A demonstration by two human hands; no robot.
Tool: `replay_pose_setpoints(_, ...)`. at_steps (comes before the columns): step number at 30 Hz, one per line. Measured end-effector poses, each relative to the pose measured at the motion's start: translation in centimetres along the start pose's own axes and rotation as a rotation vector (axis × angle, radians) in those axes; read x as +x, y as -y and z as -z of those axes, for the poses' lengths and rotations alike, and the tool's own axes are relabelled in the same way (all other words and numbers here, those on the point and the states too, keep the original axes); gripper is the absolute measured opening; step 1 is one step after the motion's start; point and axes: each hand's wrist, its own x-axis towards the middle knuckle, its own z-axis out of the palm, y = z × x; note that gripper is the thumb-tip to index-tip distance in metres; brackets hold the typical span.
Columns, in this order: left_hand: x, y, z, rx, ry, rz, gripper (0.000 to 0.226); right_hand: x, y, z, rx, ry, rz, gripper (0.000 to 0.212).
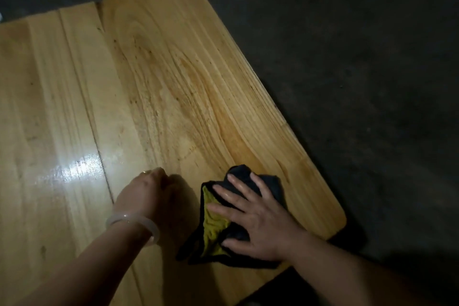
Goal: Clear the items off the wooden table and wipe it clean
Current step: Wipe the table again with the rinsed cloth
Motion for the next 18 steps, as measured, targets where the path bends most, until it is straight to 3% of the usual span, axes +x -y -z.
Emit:
replay_pose_setpoints(3, -0.4, -0.6, -1.4, -0.002, 0.062, -0.057, 0.012, 0.1, -3.9, 0.5, -0.068, -0.007, 0.005, 0.067)
replay_pose_setpoints(9, -0.1, -0.9, -1.7, -0.031, 0.078, 0.027, 0.017, -0.4, -9.3, 2.3, -0.09, -0.063, -0.401, 0.066)
replay_pose_setpoints(14, 0.2, -1.0, -1.6, -0.045, 0.107, 0.056, 0.018, -3.3, -8.6, 2.0, 0.068, -0.126, -0.729, 0.071)
replay_pose_setpoints(18, 0.4, -1.0, -1.6, -0.048, 0.121, 0.056, 0.016, -6.7, -6.6, 0.8, 0.099, -0.151, -0.84, 0.071)
